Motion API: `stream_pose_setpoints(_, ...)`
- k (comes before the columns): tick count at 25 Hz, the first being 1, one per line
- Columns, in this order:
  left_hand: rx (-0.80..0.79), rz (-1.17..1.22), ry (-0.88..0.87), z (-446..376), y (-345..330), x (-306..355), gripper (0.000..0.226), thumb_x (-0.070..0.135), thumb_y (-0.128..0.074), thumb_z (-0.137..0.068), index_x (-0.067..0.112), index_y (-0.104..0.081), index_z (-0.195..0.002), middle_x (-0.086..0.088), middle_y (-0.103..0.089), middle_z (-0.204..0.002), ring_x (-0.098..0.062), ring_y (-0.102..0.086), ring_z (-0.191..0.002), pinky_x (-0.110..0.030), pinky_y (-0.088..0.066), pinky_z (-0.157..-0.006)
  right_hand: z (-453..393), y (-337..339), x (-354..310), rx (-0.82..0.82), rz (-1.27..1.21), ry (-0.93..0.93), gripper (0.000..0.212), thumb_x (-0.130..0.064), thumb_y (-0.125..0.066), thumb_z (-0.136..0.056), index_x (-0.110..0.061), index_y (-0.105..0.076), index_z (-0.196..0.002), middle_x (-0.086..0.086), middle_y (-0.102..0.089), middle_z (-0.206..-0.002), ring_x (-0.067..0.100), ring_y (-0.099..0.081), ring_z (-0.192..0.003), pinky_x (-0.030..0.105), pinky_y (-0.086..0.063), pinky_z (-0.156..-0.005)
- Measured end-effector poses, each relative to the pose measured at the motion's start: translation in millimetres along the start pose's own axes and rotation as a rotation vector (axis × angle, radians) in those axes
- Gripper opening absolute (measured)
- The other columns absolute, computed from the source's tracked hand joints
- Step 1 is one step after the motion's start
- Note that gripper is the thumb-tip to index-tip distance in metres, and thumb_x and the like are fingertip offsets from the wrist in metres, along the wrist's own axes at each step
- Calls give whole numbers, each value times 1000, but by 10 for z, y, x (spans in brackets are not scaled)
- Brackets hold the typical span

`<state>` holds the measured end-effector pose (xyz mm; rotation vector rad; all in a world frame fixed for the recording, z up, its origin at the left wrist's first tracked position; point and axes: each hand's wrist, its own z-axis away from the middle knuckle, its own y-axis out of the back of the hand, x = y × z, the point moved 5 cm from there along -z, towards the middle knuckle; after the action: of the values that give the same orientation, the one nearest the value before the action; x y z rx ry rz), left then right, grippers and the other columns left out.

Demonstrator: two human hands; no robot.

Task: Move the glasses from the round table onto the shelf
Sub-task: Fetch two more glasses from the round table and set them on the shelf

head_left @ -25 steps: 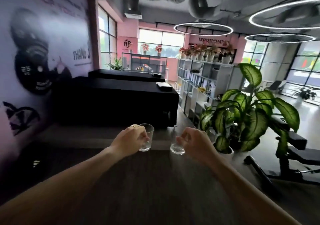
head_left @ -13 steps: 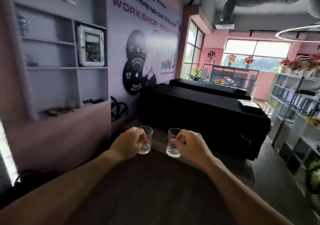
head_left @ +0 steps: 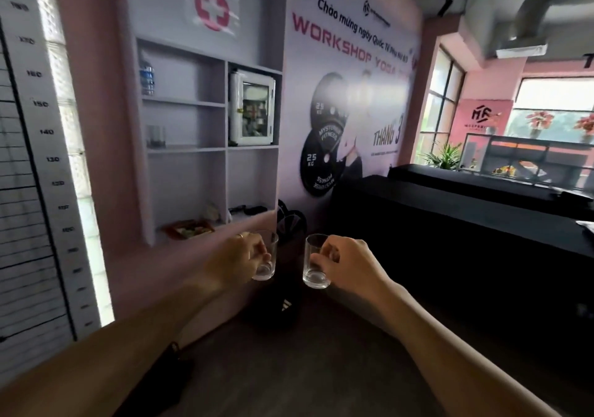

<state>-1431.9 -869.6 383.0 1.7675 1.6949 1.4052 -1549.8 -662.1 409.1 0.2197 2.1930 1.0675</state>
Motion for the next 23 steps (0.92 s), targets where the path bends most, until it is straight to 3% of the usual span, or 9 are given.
stream_pose_setpoints(3,3,-18,9,-242,122,-361,5,27,-68,-85,22,-67,-88,11,-62,-80,-14,-63,-78,-31,-47,-71,-438,-302,-82,-25,-16,24,22,-48,-70,-77,-29,-61,-70,-10,-61,-68,6,-59,-65,24,-46,-60)
stream_pose_setpoints(7,83,-5,71,-501,253,-832,21,31,-70,-83,38,-55,-70,13,-58,-77,-15,-59,-77,-31,-43,-71,-1018,-687,-180,-76,-38,77,22,-47,-70,-78,-27,-63,-74,-10,-61,-72,10,-59,-68,26,-45,-62)
stream_pose_setpoints(10,86,-48,135,-659,297,-1164,9,34,-68,-84,31,-61,-79,2,-66,-92,-20,-63,-83,-33,-47,-75,-1394,-953,-241,-118,-62,114,22,-45,-70,-81,-23,-67,-80,-6,-66,-75,14,-61,-70,26,-47,-64)
stream_pose_setpoints(13,136,-109,160,-891,360,-1461,10,28,-71,-85,19,-65,-86,-3,-67,-93,-25,-63,-85,-31,-41,-70,-1852,-1228,-291,-157,-108,163,23,-42,-69,-83,-19,-70,-87,2,-71,-83,20,-65,-77,33,-54,-73)
stream_pose_setpoints(15,165,-136,169,-1086,387,-1610,11,24,-70,-87,14,-67,-90,-6,-68,-94,-28,-63,-88,-36,-47,-74,-2186,-1384,-309,-165,-124,217,24,-40,-69,-85,-17,-70,-88,3,-72,-85,21,-65,-79,34,-54,-76)
stream_pose_setpoints(23,284,-213,307,-1908,484,-2077,17,32,-67,-89,16,-65,-88,-5,-66,-95,-24,-62,-86,-33,-42,-69,-3469,-1739,-319,-259,-151,405,21,-37,-67,-88,-17,-67,-83,3,-71,-84,21,-64,-76,45,-57,-75)
